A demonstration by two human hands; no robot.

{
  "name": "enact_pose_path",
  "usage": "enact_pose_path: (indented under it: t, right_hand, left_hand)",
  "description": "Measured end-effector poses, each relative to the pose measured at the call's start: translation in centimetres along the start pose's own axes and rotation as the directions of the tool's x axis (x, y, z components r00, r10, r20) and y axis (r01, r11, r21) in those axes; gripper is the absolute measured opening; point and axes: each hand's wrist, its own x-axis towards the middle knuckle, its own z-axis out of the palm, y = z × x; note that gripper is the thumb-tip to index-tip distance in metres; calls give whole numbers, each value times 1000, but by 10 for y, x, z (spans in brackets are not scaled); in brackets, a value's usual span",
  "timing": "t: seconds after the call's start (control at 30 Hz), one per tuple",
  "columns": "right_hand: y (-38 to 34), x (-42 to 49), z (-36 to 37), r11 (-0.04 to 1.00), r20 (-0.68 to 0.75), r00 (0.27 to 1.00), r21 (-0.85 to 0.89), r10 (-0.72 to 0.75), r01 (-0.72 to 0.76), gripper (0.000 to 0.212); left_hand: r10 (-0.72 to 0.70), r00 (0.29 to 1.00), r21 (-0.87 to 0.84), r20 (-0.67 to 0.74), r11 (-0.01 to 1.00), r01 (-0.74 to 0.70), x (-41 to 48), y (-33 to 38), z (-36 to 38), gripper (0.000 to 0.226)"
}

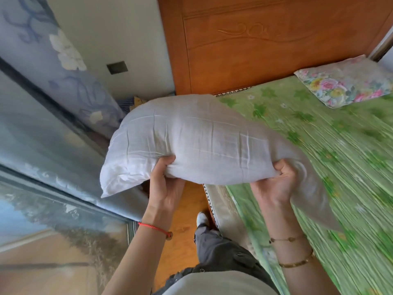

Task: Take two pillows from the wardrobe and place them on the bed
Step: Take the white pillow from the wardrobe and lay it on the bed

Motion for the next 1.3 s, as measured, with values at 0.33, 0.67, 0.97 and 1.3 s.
enact_pose_path:
  t: [0.33,0.67,0.97,1.3]
  right_hand:
    - [1,195,45,999,4,1000,46,12,-12,46]
    - [1,350,71,998,-88,995,23,-50,52,37]
    - [-11,470,65,997,-208,977,53,-50,63,57]
    - [-47,608,18,1000,-222,975,-12,-15,12,54]
  left_hand:
    - [-27,1000,27,-4,999,28,193,10,50,32]
    - [-102,994,45,27,994,100,354,2,78,48]
    - [-220,973,16,-75,975,221,494,-38,89,54]
    - [-341,916,-154,-211,937,314,608,-126,89,37]
